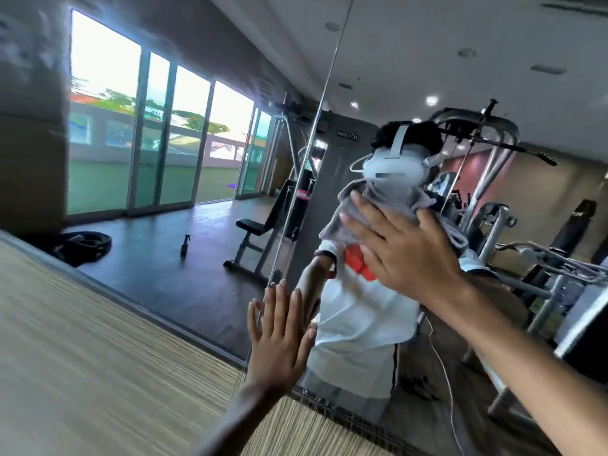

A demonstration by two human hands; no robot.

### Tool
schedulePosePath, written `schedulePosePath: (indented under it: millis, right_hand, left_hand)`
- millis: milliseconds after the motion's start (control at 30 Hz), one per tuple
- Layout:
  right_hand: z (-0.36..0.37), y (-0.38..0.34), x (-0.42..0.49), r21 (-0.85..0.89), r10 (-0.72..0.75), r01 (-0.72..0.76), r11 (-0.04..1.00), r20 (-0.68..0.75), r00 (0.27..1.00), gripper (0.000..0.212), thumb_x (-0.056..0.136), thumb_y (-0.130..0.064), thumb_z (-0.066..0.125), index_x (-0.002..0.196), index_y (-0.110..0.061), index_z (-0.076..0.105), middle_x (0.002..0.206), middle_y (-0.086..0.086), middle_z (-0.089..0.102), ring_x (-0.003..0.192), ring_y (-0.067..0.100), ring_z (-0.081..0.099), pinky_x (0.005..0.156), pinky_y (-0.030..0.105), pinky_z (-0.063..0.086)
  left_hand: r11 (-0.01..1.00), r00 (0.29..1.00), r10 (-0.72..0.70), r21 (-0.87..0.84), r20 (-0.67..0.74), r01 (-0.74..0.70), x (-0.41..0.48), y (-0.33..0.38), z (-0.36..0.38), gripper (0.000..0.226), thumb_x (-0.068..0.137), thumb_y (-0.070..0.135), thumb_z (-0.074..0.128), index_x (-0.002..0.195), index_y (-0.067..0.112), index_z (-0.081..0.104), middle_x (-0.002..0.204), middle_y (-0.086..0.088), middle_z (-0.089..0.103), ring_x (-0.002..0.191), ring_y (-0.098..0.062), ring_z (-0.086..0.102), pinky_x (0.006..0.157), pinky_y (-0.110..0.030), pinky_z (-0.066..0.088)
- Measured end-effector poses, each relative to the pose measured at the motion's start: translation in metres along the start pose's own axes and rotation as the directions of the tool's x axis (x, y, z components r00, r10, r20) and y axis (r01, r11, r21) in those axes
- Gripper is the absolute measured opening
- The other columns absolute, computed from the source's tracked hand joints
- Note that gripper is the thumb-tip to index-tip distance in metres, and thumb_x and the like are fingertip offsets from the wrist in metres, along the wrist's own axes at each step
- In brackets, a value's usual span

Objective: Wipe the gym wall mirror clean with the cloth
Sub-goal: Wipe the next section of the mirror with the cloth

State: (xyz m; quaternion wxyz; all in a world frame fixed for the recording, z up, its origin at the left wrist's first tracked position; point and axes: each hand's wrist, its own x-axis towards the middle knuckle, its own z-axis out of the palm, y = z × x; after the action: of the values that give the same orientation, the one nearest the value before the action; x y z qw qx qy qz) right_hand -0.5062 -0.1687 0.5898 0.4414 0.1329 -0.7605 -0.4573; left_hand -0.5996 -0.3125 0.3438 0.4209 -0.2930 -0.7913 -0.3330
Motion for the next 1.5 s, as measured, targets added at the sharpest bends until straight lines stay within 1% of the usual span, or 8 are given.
schedulePosePath:
  millis: [167, 400, 567, 733, 867, 1000, 1267, 1500]
  right_hand:
    - [0.003, -0.045, 0.034, 0.013, 0.279, -0.279, 0.960, -0.075, 0.957, 0.053, 0.106, -0.031, 0.030, 0.158, -0.020, 0.027, 0.165, 0.007, 0.021, 0.143, 0.021, 0.039, 0.095, 0.046, 0.035]
    - [0.012, -0.111, -0.037, 0.125, -0.204, 0.194, 0.973, 0.070, 0.976, 0.061, 0.091, -0.028, 0.053, 0.151, -0.020, 0.043, 0.159, -0.003, 0.035, 0.131, 0.013, 0.038, 0.099, 0.040, 0.033]
    - [0.008, -0.058, -0.041, 0.072, 0.074, -0.073, 0.995, -0.020, 0.997, 0.053, 0.101, -0.026, 0.045, 0.153, -0.020, 0.039, 0.160, 0.003, 0.034, 0.114, 0.019, 0.060, 0.092, 0.045, 0.035]
    - [0.011, -0.114, 0.003, 0.064, 0.322, -0.318, 0.946, -0.049, 0.946, 0.055, 0.101, -0.029, 0.044, 0.155, -0.019, 0.036, 0.162, 0.006, 0.020, 0.141, 0.021, 0.037, 0.103, 0.050, 0.029]
    - [0.028, -0.174, -0.033, 0.129, -0.081, 0.065, 0.990, 0.129, 0.988, 0.069, 0.089, -0.021, 0.058, 0.154, -0.017, 0.034, 0.163, 0.002, 0.027, 0.139, 0.016, 0.043, 0.120, 0.059, 0.001]
    - [0.026, -0.166, -0.105, 0.228, -0.388, 0.332, 0.915, 0.279, 0.878, 0.070, 0.090, -0.025, 0.060, 0.153, -0.013, 0.032, 0.154, -0.005, 0.043, 0.132, 0.007, 0.051, 0.114, 0.047, 0.027]
    - [0.018, -0.167, -0.042, 0.117, 0.263, -0.267, 0.957, 0.044, 0.964, 0.053, 0.099, -0.017, 0.042, 0.151, -0.018, 0.042, 0.160, 0.005, 0.032, 0.142, 0.021, 0.042, 0.113, 0.056, 0.018]
    - [0.025, -0.248, -0.102, 0.310, -0.234, 0.127, 0.942, 0.336, 0.912, 0.060, 0.077, -0.024, 0.072, 0.136, -0.022, 0.059, 0.139, -0.007, 0.059, 0.126, 0.008, 0.057, 0.121, 0.051, 0.002]
  left_hand:
    - [0.999, 0.998, 0.012, 0.030, 0.062, -0.014, -0.023, 0.002, 0.000, 0.065, 0.108, 0.046, 0.013, 0.160, 0.009, -0.001, 0.167, -0.018, -0.004, 0.154, -0.032, -0.002, 0.121, -0.056, 0.001]
    - [0.991, 0.971, 0.006, 0.127, 0.240, -0.037, -0.065, -0.019, -0.002, 0.069, 0.103, 0.044, 0.028, 0.160, 0.009, 0.012, 0.167, -0.016, 0.003, 0.154, -0.032, 0.004, 0.121, -0.058, 0.003]
    - [0.986, 0.929, -0.107, 0.160, 0.353, 0.053, -0.113, -0.053, -0.010, 0.071, 0.102, 0.051, 0.030, 0.160, 0.012, 0.017, 0.167, -0.012, 0.013, 0.154, -0.028, 0.011, 0.119, -0.054, 0.010]
    - [0.979, 0.911, -0.139, 0.191, 0.389, 0.068, -0.126, -0.072, -0.024, 0.082, 0.091, 0.044, 0.042, 0.160, 0.012, 0.012, 0.168, -0.009, 0.012, 0.153, -0.025, 0.015, 0.120, -0.051, 0.005]
    - [0.984, 0.927, -0.110, 0.173, 0.360, 0.049, -0.127, -0.081, -0.030, 0.081, 0.092, 0.041, 0.042, 0.161, 0.017, 0.006, 0.166, -0.006, 0.020, 0.151, -0.022, 0.021, 0.115, -0.052, 0.016]
    - [0.988, 0.929, -0.096, 0.144, 0.358, 0.046, -0.121, -0.086, -0.037, 0.070, 0.088, 0.031, 0.043, 0.154, 0.013, 0.028, 0.157, -0.008, 0.040, 0.145, -0.024, 0.034, 0.109, -0.050, 0.032]
    - [0.984, 0.955, -0.082, 0.174, 0.284, 0.033, -0.105, -0.077, -0.041, 0.051, 0.081, 0.025, 0.045, 0.127, 0.007, 0.058, 0.125, -0.012, 0.066, 0.120, -0.030, 0.059, 0.095, -0.041, 0.036]
    - [0.982, 0.937, -0.092, 0.189, 0.336, 0.029, -0.103, -0.081, -0.048, 0.050, 0.080, 0.024, 0.046, 0.128, 0.012, 0.055, 0.123, -0.007, 0.066, 0.118, -0.026, 0.056, 0.091, -0.040, 0.036]
